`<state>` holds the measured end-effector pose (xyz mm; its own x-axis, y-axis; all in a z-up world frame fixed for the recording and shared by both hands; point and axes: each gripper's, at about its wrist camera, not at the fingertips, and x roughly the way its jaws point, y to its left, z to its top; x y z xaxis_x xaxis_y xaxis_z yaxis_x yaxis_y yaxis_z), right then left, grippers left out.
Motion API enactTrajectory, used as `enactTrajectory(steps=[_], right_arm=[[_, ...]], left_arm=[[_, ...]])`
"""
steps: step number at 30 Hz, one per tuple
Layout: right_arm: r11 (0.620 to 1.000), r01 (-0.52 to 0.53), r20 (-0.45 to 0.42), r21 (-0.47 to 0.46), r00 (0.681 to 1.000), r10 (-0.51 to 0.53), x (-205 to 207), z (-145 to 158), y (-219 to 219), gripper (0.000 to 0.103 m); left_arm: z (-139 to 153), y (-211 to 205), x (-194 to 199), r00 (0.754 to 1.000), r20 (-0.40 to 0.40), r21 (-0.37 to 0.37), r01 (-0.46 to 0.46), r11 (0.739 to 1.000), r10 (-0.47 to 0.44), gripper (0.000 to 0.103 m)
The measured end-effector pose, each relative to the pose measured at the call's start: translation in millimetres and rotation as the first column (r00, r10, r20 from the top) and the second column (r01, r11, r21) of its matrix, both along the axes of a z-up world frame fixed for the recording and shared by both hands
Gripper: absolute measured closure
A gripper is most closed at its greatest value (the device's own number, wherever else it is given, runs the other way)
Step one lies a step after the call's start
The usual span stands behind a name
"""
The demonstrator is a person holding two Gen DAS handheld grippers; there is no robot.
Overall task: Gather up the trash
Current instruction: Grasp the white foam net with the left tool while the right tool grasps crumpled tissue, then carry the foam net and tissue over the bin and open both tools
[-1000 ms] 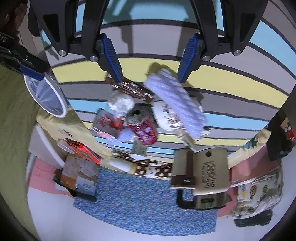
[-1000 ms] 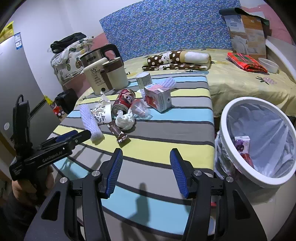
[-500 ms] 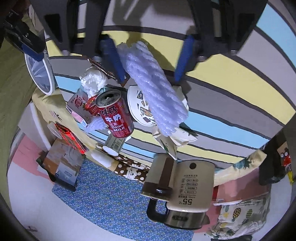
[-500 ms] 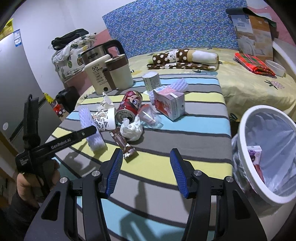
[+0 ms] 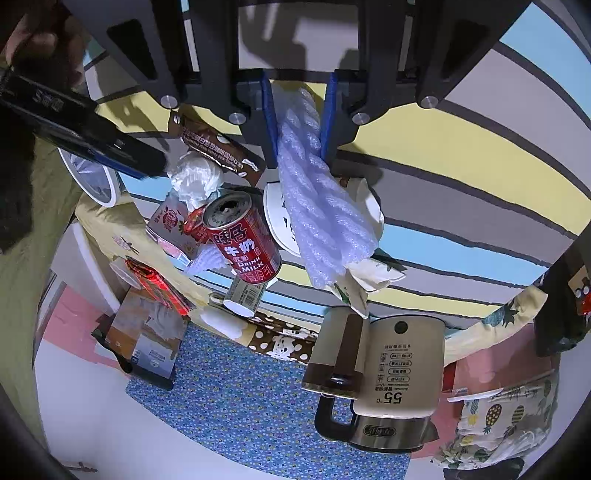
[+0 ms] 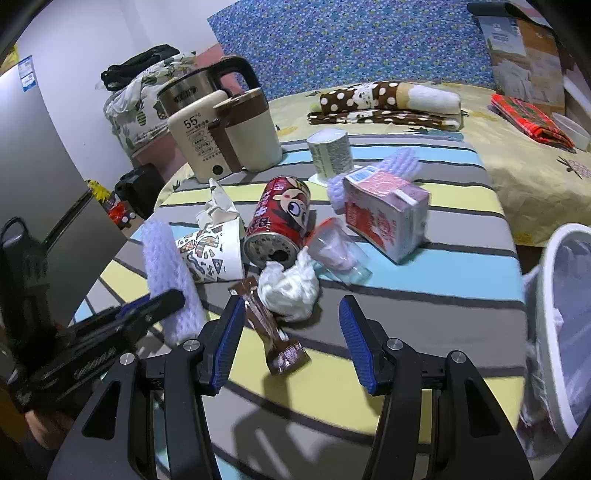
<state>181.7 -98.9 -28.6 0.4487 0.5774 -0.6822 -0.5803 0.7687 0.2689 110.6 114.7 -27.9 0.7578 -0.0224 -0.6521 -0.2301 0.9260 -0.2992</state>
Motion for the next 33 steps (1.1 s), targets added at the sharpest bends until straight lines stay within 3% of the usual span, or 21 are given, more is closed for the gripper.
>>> enactTrajectory(steps=[3, 6, 8, 11, 24, 33], right_arm=[[1.000, -0.005, -0.010, -0.003, 1.000, 0.005, 4, -4, 8, 0.049], [1.000, -0.007, -0.017, -0.018, 1.000, 0.006, 8, -7, 13, 0.059], [1.000, -0.008, -0.023, -0.027, 1.000, 0.007, 11, -10, 16, 0.071], [0.999, -0.004, -0.028, -0.034, 1.000, 0.003, 10, -11, 14, 0.079], [0.999, 0.048, 0.004, 0.015, 0.999, -0.048, -15, 8, -27, 0.081], [0.988, 0.150, 0.024, 0.045, 0.988, -0.151, -26, 19, -83, 0.081]], left_arm=[[0, 1, -2, 1.000, 0.004, 0.006, 0.006, 1.000, -0.006, 0.081], [0, 2, -3, 1.000, 0.004, 0.006, 0.013, 1.000, -0.013, 0.081], [0, 2, -2, 1.000, 0.004, 0.007, 0.020, 1.000, -0.020, 0.081], [0, 0, -3, 1.000, 0.004, 0.010, 0.028, 1.000, -0.028, 0.081], [13, -42, -7, 0.992, 0.014, 0.032, 0.128, 0.991, -0.128, 0.081], [22, -108, 7, 0.960, 0.009, 0.051, 0.277, 0.959, -0.278, 0.081]])
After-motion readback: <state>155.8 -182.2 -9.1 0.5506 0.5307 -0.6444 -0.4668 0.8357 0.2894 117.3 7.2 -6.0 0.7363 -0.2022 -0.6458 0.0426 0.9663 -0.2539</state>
